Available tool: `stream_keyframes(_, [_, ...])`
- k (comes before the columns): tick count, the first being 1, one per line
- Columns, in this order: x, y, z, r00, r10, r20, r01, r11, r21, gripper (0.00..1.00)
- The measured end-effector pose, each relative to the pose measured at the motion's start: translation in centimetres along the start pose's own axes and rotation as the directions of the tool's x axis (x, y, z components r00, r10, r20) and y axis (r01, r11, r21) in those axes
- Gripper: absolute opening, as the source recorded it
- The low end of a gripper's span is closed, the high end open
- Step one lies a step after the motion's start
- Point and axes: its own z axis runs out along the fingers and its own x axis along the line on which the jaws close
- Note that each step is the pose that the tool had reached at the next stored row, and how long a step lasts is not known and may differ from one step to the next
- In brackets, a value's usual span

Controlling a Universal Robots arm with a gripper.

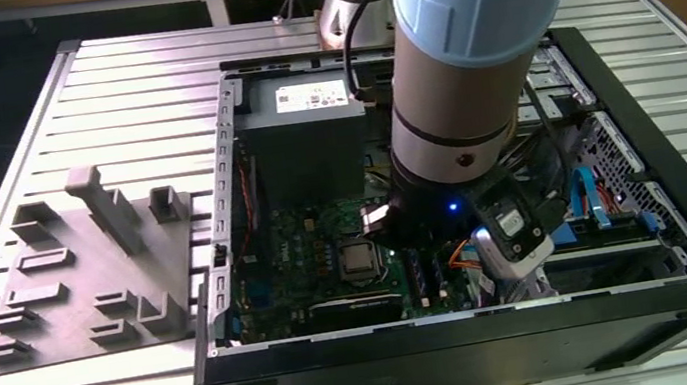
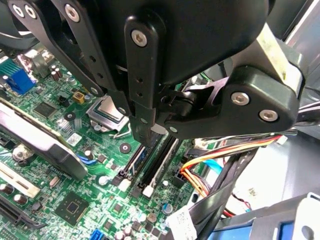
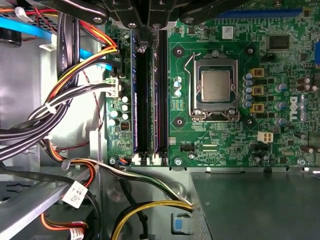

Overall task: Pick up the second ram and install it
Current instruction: 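Press down the second ram until it locks into place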

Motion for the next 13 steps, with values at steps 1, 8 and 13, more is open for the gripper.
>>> stream_keyframes(1, [0.00, -0.01, 0.10, 1.0000, 0.000, 0.0000, 0.000, 1.0000, 0.0002, 0.07])
stream_keyframes(8, [0.03, -0.04, 0.58, 1.0000, 0.000, -0.0001, 0.000, 1.0000, 0.0047, 0.07])
stream_keyframes(13, [0.04, -0.06, 0.95, 1.0000, 0.000, 0.0000, 0.000, 1.0000, 0.0045, 0.07])
